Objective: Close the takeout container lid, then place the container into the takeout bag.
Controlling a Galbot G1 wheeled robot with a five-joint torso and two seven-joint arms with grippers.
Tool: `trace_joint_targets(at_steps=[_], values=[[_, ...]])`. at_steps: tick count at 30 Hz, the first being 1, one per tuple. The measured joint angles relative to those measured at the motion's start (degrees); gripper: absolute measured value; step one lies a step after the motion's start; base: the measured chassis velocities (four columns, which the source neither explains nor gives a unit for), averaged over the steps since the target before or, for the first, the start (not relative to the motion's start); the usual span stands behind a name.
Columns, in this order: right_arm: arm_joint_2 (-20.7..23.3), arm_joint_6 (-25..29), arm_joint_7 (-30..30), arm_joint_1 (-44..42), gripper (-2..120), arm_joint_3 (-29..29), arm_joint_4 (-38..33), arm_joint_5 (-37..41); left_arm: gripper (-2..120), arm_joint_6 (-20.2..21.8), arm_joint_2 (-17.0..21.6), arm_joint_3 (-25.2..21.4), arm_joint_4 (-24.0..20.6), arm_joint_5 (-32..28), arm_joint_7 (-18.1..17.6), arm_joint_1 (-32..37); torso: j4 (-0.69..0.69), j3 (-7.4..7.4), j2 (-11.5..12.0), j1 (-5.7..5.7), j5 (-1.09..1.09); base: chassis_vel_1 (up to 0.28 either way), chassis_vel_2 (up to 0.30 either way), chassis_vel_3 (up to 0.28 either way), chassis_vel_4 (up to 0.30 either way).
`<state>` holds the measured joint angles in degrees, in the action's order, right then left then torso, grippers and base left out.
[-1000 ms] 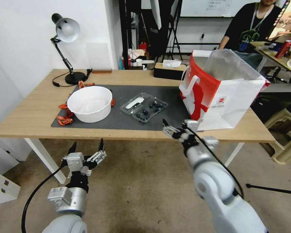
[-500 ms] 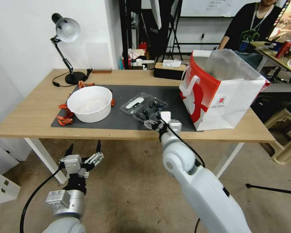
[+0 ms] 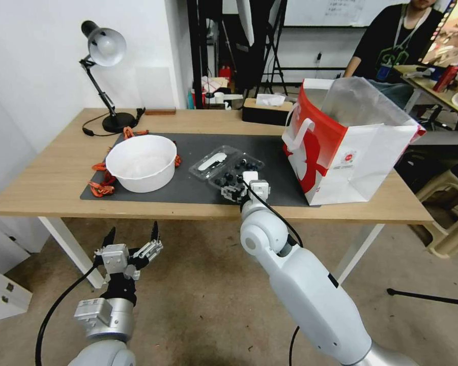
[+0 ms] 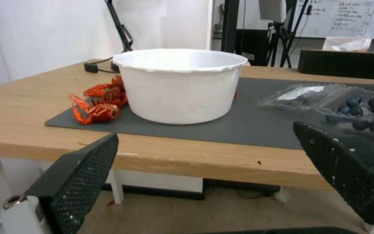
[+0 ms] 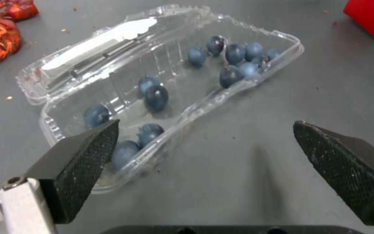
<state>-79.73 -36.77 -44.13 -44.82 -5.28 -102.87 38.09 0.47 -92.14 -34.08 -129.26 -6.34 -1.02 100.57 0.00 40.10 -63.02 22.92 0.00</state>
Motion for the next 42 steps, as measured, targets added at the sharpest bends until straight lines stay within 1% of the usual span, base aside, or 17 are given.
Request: trace_joint_targets(at_steps=[10, 17, 33, 42], values=[[0.5, -1.7, -1.2, -0.6, 100, 1.1, -1.4, 2.4, 100, -0.5, 0.0, 0.0, 0.1, -0.2, -0.3, -0.1, 0.00, 0.00, 0.0, 0.00, 0.00, 0.000, 0.000, 0.000, 0.000], [1.8, -2.8, -1.6, -1.6, 100, 2.4, -2.6, 4.0, 100, -0.7, 0.0, 0.2, 0.2, -0.2, -0.4, -0.3, 0.00, 0.00, 0.0, 0.00, 0.00, 0.000, 0.000, 0.000, 0.000], [5.5, -3.6, -1.2, -3.8, 100, 6.6, -5.3, 5.8, 100, -1.0, 0.0, 0.7, 0.9, -0.2, -0.6, -0.9, 0.00, 0.00, 0.0, 0.00, 0.01, 0.000, 0.000, 0.000, 0.000], [6.1, -3.6, -0.8, -4.0, 100, 8.5, -5.5, 6.0, 100, -1.0, 0.0, 1.0, 1.0, -0.2, -0.6, -0.9, 0.00, 0.00, 0.0, 0.00, 0.00, 0.000, 0.000, 0.000, 0.000]])
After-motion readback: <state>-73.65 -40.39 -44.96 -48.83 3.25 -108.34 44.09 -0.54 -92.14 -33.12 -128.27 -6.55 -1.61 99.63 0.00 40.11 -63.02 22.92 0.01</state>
